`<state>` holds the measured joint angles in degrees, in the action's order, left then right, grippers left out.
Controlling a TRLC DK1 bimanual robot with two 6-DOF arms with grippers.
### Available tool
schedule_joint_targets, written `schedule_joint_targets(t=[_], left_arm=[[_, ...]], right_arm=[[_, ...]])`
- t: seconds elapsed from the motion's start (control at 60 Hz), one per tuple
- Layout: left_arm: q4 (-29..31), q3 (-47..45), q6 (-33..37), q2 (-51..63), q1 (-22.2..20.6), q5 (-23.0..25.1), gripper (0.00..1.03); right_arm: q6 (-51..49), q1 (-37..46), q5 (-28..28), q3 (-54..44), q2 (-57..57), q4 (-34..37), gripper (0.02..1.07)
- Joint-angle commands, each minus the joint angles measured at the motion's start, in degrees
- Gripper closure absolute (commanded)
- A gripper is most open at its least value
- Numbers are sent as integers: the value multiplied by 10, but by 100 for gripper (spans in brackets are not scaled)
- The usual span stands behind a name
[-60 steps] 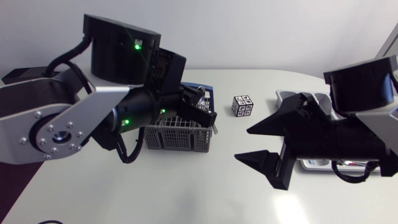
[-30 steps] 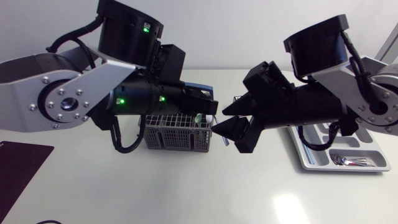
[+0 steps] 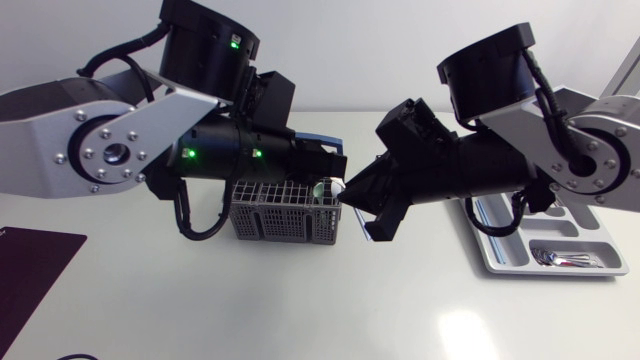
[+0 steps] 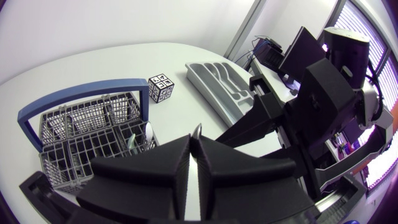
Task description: Transfer all utensils from the basket to the drawer tray.
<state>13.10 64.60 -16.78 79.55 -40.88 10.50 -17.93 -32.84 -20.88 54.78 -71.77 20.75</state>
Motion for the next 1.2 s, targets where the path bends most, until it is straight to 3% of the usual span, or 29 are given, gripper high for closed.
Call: schedule_joint_targets(t=[0.0, 0.167, 0.3, 0.45, 0.55, 0.85, 1.017, 1.183], left_arm=[[3, 20, -16, 7, 5, 8, 98], [7, 23, -16, 3, 8, 12, 97], [7, 24, -16, 0, 8, 17, 88], [5, 30, -11, -6, 10, 19, 54], [3, 37, -3, -10, 17, 19, 43], [-22, 27, 39, -18, 61, 15, 43], [-33, 5, 73, -11, 70, -11, 43], [-41, -14, 104, 1, 70, -27, 43]], right_arm=[[13, 2, 1, 9, -7, -4, 97], [12, 2, -1, 1, -2, 0, 101], [11, 2, -7, -6, 1, 4, 102], [4, 5, -22, -15, 6, 17, 101], [-11, 7, -23, -28, 12, 27, 101], [-127, 104, -72, -79, 57, 109, 101], [-272, 245, -118, -89, 62, 206, 102], [-449, 392, -129, -78, 30, 300, 102]])
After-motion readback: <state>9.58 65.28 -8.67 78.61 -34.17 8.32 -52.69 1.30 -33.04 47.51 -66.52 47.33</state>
